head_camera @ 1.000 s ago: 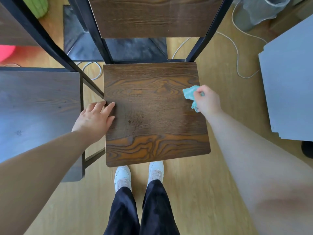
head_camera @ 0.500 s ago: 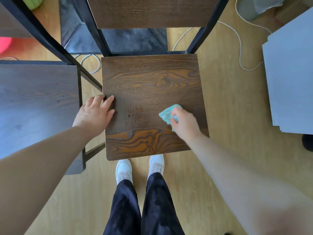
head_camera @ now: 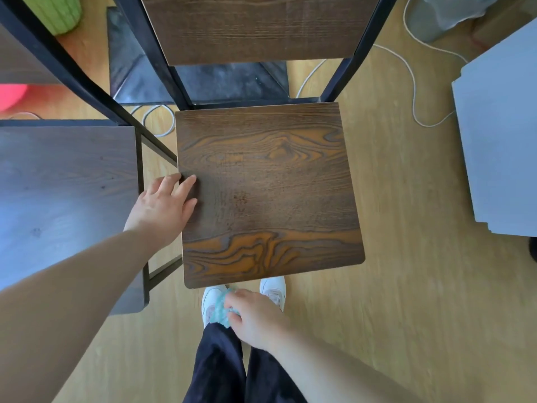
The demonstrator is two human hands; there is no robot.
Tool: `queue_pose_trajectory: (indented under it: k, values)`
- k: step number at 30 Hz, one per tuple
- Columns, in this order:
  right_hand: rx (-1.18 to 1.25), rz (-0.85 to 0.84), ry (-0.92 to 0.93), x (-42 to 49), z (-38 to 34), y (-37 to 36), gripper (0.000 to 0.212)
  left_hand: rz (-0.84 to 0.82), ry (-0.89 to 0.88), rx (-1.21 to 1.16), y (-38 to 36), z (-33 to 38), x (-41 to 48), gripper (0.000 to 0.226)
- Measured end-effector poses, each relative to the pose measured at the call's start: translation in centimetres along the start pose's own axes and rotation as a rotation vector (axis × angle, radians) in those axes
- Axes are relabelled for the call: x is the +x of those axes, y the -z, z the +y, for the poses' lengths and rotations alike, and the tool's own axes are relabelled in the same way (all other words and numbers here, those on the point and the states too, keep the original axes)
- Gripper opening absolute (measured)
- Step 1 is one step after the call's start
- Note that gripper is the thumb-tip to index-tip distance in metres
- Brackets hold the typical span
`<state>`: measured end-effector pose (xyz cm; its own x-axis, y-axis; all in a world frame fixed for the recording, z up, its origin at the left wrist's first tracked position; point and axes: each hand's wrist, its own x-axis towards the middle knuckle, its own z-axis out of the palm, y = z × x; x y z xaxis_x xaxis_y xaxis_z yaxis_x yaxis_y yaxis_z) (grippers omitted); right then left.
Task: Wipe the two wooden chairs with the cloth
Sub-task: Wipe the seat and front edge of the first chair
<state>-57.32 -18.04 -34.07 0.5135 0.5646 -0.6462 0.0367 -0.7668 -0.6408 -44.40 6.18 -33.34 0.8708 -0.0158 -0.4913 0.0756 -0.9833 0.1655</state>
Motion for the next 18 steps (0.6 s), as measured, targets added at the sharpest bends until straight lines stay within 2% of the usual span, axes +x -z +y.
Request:
queue_pose_trajectory:
  k: [3,5,8,10,12,14,16,18]
  values:
    - [0.239,0.173,-0.087,0.2,-0.8,2.4,0.017,-0.002,-0.005,0.008,0.2,-0.1,0.1,0.055]
    - [0.299,0.309,-0.098,0.7,-0.7,5.9,0.014,0.002,0.001,0.005,0.5,-0.2,0.2,0.055]
    - [0.416,0.584,-0.125,1.8,0.8,13.3,0.007,0.02,0.014,-0.01,0.9,-0.3,0.5,0.055]
    - [0.504,0.807,-0.229,3.1,2.5,18.8,0.007,0.027,0.021,-0.031,1.0,-0.2,0.8,0.056]
    - [0.49,0.965,-0.339,5.2,4.8,23.7,0.006,0.031,0.029,-0.048,1.0,-0.1,1.2,0.056]
    - [0.433,1.032,-0.424,7.5,7.1,27.6,0.014,0.032,0.037,-0.06,0.8,-0.2,1.5,0.055]
    - [0.37,1.042,-0.504,9.4,8.8,30.3,0.031,0.037,0.046,-0.076,0.7,-0.4,1.8,0.055]
    - [0.355,1.052,-0.58,11.3,9.7,31.9,0.039,0.041,0.062,-0.09,0.7,-0.7,2.1,0.056]
